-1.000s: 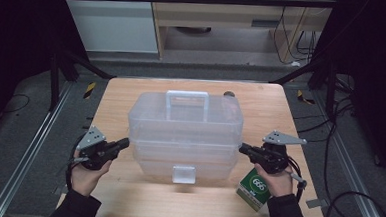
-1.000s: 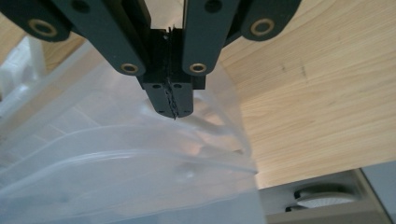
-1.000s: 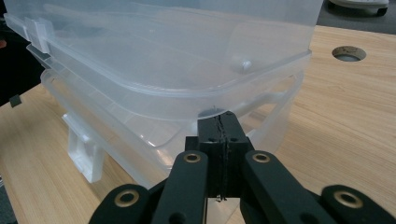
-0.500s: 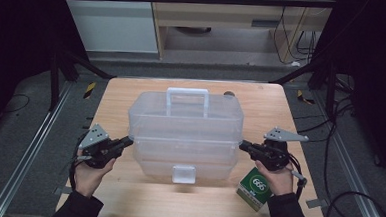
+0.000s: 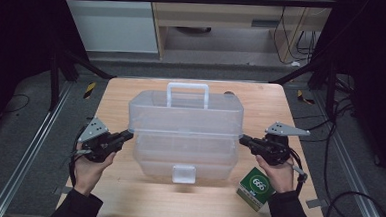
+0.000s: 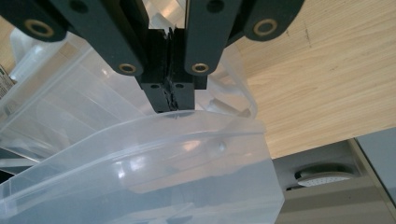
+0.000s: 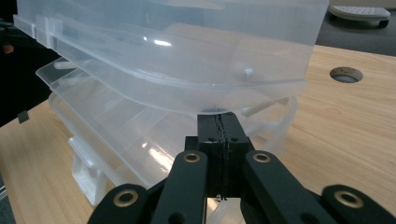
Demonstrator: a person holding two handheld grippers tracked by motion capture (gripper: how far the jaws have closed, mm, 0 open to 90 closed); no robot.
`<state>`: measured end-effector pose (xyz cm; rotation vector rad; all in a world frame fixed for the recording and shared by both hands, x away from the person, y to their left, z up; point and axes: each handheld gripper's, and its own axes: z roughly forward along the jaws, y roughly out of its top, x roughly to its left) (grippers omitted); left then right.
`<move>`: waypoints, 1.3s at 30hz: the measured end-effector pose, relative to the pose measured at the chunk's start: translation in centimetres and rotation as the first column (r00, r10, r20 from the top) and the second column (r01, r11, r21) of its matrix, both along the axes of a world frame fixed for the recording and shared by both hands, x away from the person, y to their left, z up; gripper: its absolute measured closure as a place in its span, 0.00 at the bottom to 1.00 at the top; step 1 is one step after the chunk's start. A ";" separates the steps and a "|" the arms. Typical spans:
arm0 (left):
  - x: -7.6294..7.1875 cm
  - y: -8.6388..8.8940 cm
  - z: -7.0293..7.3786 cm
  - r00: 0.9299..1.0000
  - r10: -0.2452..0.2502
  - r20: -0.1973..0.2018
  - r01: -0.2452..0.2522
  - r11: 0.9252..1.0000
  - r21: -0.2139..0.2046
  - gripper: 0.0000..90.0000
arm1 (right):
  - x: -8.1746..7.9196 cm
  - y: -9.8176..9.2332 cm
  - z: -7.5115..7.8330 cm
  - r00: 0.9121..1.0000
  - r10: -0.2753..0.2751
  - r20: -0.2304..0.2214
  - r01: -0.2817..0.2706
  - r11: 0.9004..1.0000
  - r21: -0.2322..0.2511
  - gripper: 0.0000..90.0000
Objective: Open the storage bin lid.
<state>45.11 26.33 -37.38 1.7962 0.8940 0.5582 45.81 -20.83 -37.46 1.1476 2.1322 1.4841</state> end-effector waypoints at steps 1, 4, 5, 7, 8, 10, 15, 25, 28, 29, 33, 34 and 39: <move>0.1 0.0 0.1 1.000 -0.001 0.001 0.001 1.000 0.003 0.98 | 0.1 0.0 0.1 1.000 0.003 -0.001 -0.003 1.000 0.005 1.00; 0.3 -0.1 0.4 1.000 0.004 0.001 -0.004 1.000 0.004 0.98 | 0.2 0.2 0.4 1.000 0.004 0.007 -0.004 1.000 -0.004 1.00; 0.3 -0.2 0.5 1.000 0.006 0.005 -0.006 1.000 0.001 0.98 | 0.3 0.2 0.6 1.000 0.006 0.009 -0.006 1.000 -0.005 1.00; 0.4 -0.2 0.5 1.000 0.007 0.007 -0.007 1.000 -0.003 0.98 | 0.4 0.3 0.7 1.000 0.007 0.005 -0.007 1.000 -0.001 1.00; 0.5 -0.2 0.5 1.000 0.008 0.008 -0.008 1.000 -0.005 0.98 | 0.5 0.3 0.8 1.000 0.007 0.005 -0.007 1.000 -0.002 1.00; 0.6 -0.4 0.4 1.000 0.010 0.010 -0.010 1.000 -0.004 0.98 | 0.5 0.2 0.7 1.000 0.009 0.009 -0.009 1.000 0.005 1.00; 0.5 -0.5 0.1 1.000 0.014 0.012 -0.014 1.000 0.001 0.97 | 0.5 0.1 0.5 1.000 0.008 0.005 -0.008 1.000 0.010 1.00; 0.6 -0.3 -0.9 0.995 0.097 0.038 -0.099 0.993 0.070 0.74 | 0.3 0.4 0.4 1.000 0.019 -0.002 -0.019 1.000 -0.006 1.00; 0.9 -0.6 -0.9 0.993 0.097 0.063 -0.102 0.992 0.079 0.68 | 0.3 0.5 0.4 1.000 0.021 0.000 -0.021 1.000 -0.014 1.00; 1.1 -0.8 -0.9 0.993 0.095 0.071 -0.101 0.991 0.084 0.66 | 0.3 0.5 0.4 1.000 0.020 0.000 -0.020 1.000 -0.014 1.00; 1.7 -1.4 -0.7 0.991 0.088 0.098 -0.096 0.992 0.078 0.62 | 0.3 0.5 0.4 1.000 0.021 -0.001 -0.021 1.000 -0.015 1.00; 1.9 -1.5 -0.6 0.991 0.082 0.106 -0.090 0.993 0.071 0.61 | 0.3 0.5 0.4 1.000 0.021 -0.001 -0.021 1.000 -0.015 1.00; 2.1 -1.7 -0.7 0.986 0.087 0.142 -0.096 0.993 0.064 0.62 | 0.3 0.5 0.5 1.000 0.021 -0.001 -0.021 1.000 -0.011 1.00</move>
